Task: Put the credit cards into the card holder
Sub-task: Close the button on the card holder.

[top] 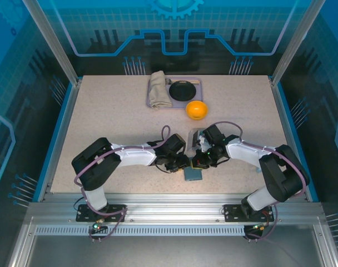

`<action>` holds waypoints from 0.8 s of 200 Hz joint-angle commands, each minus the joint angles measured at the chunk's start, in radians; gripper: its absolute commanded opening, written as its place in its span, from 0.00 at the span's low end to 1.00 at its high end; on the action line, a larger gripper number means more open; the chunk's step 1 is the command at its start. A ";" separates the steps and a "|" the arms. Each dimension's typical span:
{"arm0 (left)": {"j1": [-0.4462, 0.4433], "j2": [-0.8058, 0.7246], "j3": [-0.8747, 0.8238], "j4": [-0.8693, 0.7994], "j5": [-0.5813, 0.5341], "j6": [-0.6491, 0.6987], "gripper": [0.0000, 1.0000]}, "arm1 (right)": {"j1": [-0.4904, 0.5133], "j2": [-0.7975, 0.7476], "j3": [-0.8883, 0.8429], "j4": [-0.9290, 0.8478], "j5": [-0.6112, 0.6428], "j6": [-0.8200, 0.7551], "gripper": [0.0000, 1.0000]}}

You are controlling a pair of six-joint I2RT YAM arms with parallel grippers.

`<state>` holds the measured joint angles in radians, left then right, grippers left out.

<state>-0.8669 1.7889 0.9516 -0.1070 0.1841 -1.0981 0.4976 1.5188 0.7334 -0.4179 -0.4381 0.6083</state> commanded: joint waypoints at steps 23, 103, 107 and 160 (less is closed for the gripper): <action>-0.010 0.006 -0.016 0.009 0.021 -0.005 0.29 | 0.008 0.031 -0.019 0.016 0.072 0.049 0.00; -0.011 0.015 -0.019 0.015 0.032 -0.002 0.29 | 0.036 0.118 0.027 -0.042 0.217 0.103 0.00; -0.011 0.014 -0.019 0.016 0.031 -0.002 0.29 | 0.044 0.124 0.030 -0.048 0.230 0.105 0.00; -0.011 0.015 -0.017 0.013 0.032 -0.003 0.28 | 0.076 0.188 0.034 -0.085 0.316 0.102 0.00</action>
<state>-0.8665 1.7889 0.9428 -0.1005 0.1802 -1.0977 0.5446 1.6032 0.8215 -0.4915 -0.3550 0.6910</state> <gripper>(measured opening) 0.286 0.044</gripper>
